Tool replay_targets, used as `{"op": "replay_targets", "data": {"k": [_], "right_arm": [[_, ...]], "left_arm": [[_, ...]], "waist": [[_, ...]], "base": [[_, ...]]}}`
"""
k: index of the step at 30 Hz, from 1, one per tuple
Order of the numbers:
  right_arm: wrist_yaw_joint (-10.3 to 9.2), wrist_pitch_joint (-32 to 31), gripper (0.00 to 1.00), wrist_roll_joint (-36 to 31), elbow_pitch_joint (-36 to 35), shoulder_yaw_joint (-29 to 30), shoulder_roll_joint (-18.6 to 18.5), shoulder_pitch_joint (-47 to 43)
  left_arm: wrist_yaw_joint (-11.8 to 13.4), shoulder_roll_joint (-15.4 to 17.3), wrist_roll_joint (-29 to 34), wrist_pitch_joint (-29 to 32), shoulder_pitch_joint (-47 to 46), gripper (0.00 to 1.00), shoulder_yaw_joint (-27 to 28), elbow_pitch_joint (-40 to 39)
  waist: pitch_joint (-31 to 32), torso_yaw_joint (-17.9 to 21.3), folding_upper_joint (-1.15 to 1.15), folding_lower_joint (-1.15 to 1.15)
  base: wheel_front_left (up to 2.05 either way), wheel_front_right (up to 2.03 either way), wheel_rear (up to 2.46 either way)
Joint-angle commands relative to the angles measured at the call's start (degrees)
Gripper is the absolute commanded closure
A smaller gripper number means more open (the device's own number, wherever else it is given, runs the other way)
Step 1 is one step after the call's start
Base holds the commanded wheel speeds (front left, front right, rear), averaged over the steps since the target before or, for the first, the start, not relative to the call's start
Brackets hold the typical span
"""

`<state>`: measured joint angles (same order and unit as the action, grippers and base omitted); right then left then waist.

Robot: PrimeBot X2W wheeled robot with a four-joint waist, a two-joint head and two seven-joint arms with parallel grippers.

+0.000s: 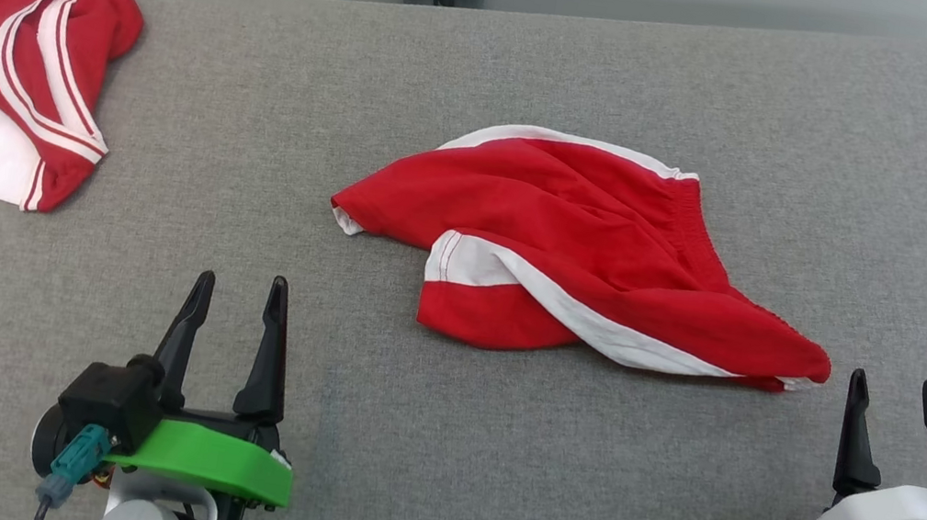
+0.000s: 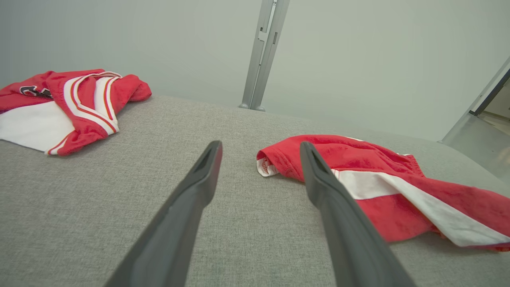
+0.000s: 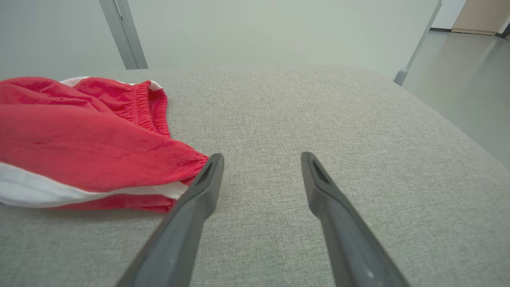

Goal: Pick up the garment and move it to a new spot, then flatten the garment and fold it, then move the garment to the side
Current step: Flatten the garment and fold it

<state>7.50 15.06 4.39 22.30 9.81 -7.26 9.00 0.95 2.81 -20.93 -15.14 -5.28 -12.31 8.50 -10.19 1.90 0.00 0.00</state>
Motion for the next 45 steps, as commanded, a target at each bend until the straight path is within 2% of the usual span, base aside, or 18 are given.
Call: {"op": "replay_targets", "data": {"k": [1, 15, 21, 45], "right_arm": [[-0.02, 0.2, 0.00, -0.2, -0.9, 0.0, 0.4, -0.8], [-0.02, 0.2, 0.00, 0.0, -14.7, -4.9, 3.6, -2.1], [-0.02, 0.2, 0.00, -0.5, -17.3, -7.8, 4.0, -3.5], [-0.02, 0.2, 0.00, 1.9, -17.4, -8.0, 4.4, -6.3]], "left_arm": [[-0.4, 0.2, 0.4, 0.0, 0.0, 0.00, 0.1, -0.1], [-0.3, 0.2, 0.5, 0.0, 1.6, 0.00, -0.6, -1.7], [0.1, 0.2, 0.3, 0.0, 3.6, 0.00, 0.0, -2.8], [-0.1, 0.1, 1.0, 0.0, 6.3, 0.00, -0.1, -2.6]], "waist": [[0.3, 0.3, 0.00, 0.00], [3.6, -1.1, 0.00, 0.00], [5.2, -2.4, 0.00, 0.00], [6.9, -2.7, 0.00, 0.00]], "base": [[0.00, 0.00, 0.00], [0.00, 0.00, 0.00], [0.00, 0.00, 0.00], [0.00, 0.00, 0.00]]}}
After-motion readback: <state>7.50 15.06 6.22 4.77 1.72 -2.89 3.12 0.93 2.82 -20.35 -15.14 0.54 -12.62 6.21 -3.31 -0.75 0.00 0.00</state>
